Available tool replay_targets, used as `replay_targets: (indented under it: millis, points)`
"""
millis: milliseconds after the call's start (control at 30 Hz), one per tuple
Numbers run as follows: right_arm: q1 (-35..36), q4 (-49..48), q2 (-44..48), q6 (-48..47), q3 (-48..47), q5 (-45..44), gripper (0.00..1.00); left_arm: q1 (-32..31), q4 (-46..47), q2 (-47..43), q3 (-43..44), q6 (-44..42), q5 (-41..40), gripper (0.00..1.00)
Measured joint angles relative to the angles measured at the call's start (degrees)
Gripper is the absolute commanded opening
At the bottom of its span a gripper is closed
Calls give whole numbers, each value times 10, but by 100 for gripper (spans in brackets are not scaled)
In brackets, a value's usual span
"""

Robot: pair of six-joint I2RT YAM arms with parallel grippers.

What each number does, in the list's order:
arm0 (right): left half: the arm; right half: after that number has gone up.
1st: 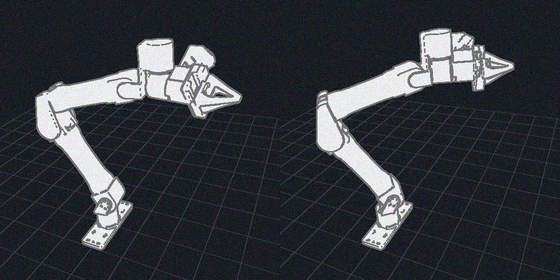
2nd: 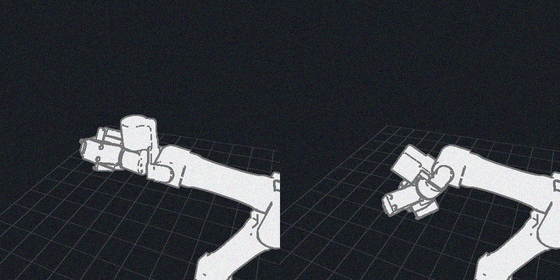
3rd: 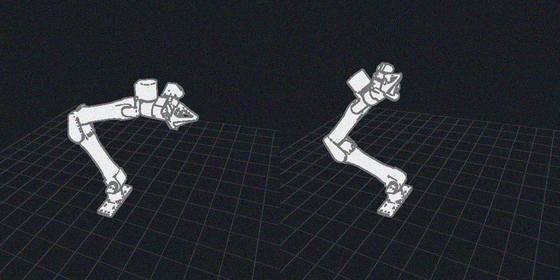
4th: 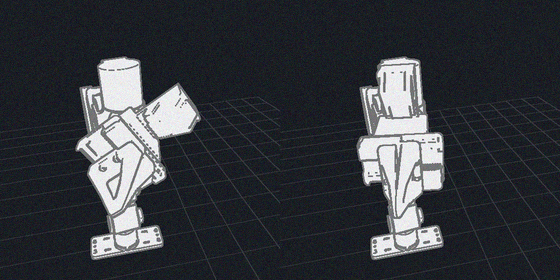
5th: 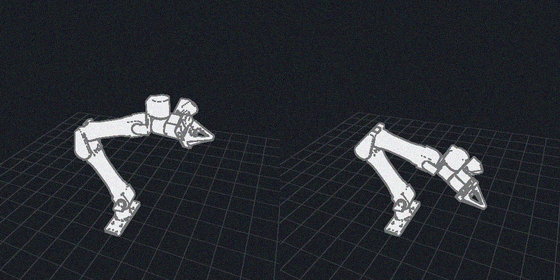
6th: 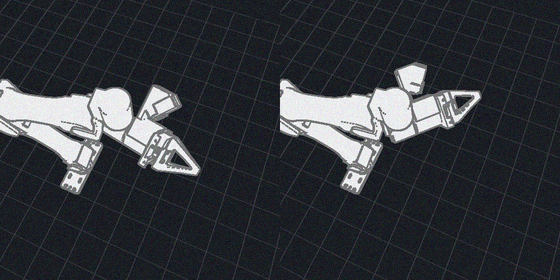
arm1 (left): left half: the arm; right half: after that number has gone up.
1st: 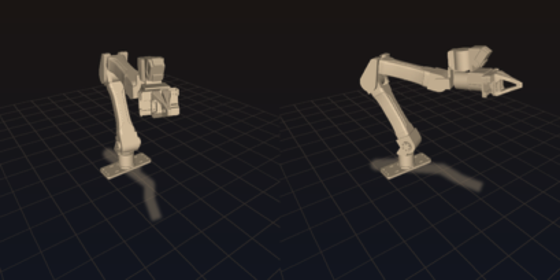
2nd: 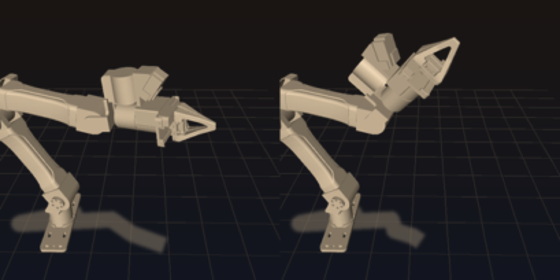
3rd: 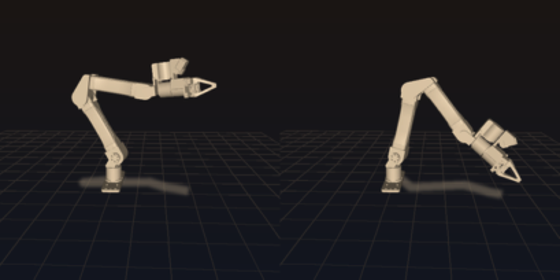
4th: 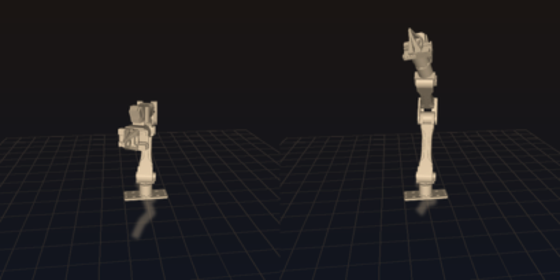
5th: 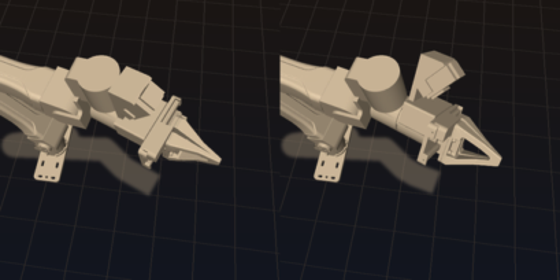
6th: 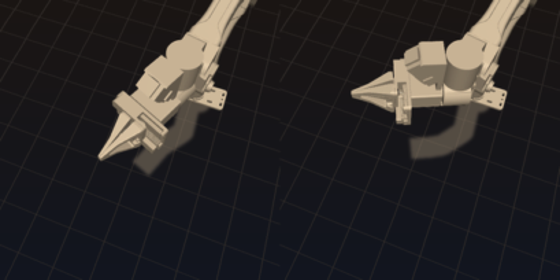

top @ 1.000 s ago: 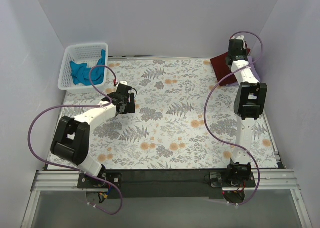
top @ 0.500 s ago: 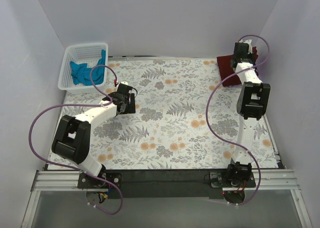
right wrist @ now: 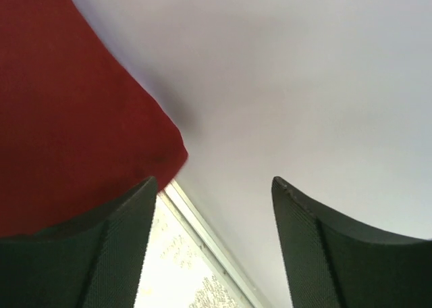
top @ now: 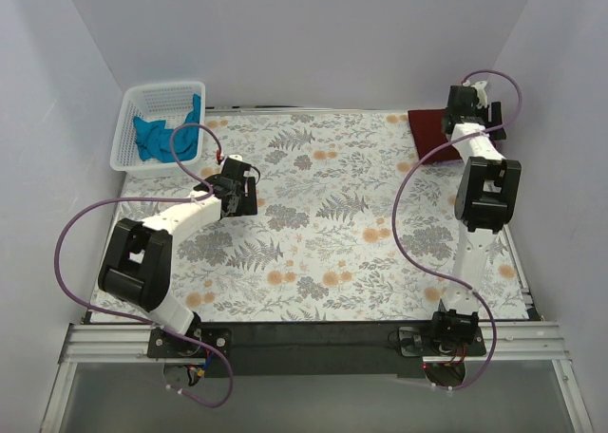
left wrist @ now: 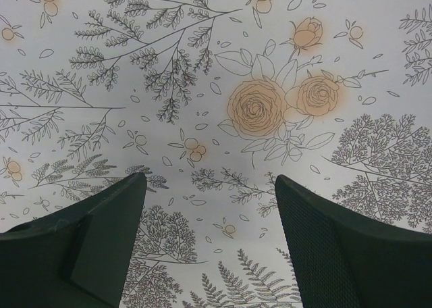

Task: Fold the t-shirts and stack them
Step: Neatly place the folded tshirt to the corner, then reset both grippers

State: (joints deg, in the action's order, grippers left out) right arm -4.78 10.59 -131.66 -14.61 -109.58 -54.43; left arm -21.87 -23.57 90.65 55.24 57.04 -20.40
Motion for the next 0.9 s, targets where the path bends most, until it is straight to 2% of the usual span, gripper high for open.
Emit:
replay_targets:
  millis: [200,367,433,467,633,900]
  points:
    - [27,40,147,45,83,53,83,3,-4,-15,0,7,4,76]
    - [68,92,307,106,106,122,88,3,-4,-68,0,21,16,77]
    - [86,111,378,131,130,161,91,3,-7,-97,0,28,22,77]
    - [92,122,413,141,146,180,97,3,-10,-113,0,32,25,77]
    - [89,172,605,177,273,278,99,3,-55,-226,14,59,33,78]
    - [92,197,903,214,466,408,98,3,-112,-475,40,99,25,81]
